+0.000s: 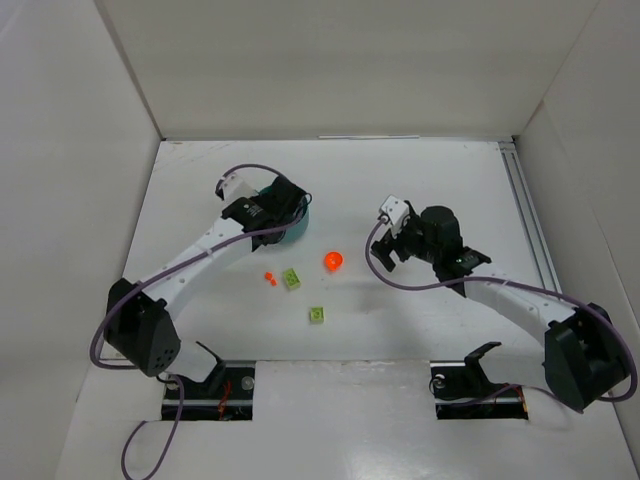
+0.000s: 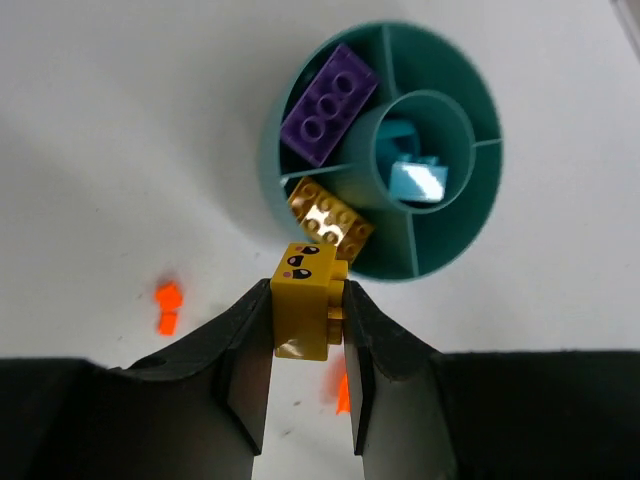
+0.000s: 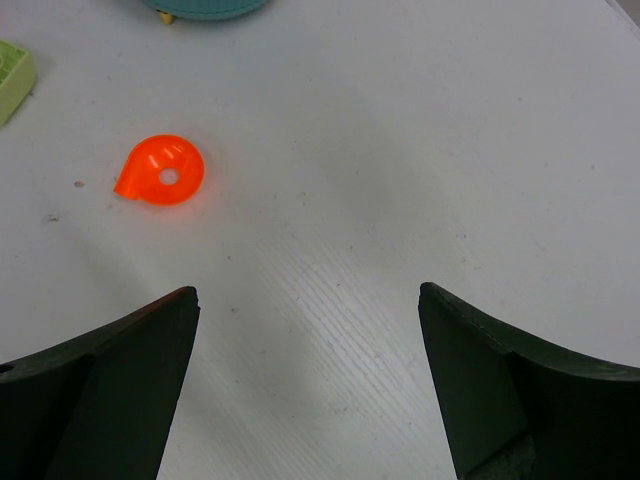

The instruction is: Sort the legos into containers by color

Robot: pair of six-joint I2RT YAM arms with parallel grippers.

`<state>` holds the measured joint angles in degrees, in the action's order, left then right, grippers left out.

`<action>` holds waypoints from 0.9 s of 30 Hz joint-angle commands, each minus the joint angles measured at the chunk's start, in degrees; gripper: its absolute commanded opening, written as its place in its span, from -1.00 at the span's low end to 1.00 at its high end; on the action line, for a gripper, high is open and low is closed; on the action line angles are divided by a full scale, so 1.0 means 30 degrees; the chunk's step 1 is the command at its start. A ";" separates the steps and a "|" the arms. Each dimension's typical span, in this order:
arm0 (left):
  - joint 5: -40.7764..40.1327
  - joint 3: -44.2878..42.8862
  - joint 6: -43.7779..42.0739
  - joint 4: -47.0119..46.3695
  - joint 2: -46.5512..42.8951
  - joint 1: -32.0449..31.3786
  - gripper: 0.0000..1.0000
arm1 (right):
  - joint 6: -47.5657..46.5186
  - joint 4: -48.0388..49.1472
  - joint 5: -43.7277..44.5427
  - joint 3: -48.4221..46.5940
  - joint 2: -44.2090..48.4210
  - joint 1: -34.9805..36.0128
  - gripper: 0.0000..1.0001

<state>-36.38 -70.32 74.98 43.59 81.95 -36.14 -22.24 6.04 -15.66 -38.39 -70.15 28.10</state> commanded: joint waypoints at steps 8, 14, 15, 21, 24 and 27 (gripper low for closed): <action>-0.1291 -0.2895 -0.1673 -0.2051 0.2856 0.0855 -0.77 | 0.0206 0.1032 -0.0991 0.0141 0.0153 -0.1131 0.91; -0.1291 -0.4066 -0.1907 -0.2051 0.4147 0.0855 -0.77 | 0.0206 0.1032 -0.1167 0.0141 -0.0199 -0.1483 0.91; -0.1291 -0.4068 -0.1907 -0.2051 0.4350 0.0855 -0.77 | 0.0206 0.1032 -0.1167 0.0141 -0.0201 -0.1485 0.91; -0.1291 -0.4068 -0.1673 -0.2051 0.4528 0.0855 -0.57 | 0.0206 0.1032 -0.1342 0.0141 -0.0376 -0.1661 0.91; -0.1291 -0.4068 -0.1673 -0.2051 0.4528 0.0855 -0.35 | 0.0032 0.1032 -0.1518 0.0141 -0.0376 -0.1661 0.91; -0.1291 -0.4068 -0.1673 -0.2051 0.4528 0.0855 -0.22 | 0.0030 0.1032 -0.1518 0.0141 -0.0376 -0.1661 0.91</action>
<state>-38.28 -80.05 70.06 37.28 95.85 -33.63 -22.26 6.07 -18.61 -38.39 -71.33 23.57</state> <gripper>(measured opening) 0.381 0.952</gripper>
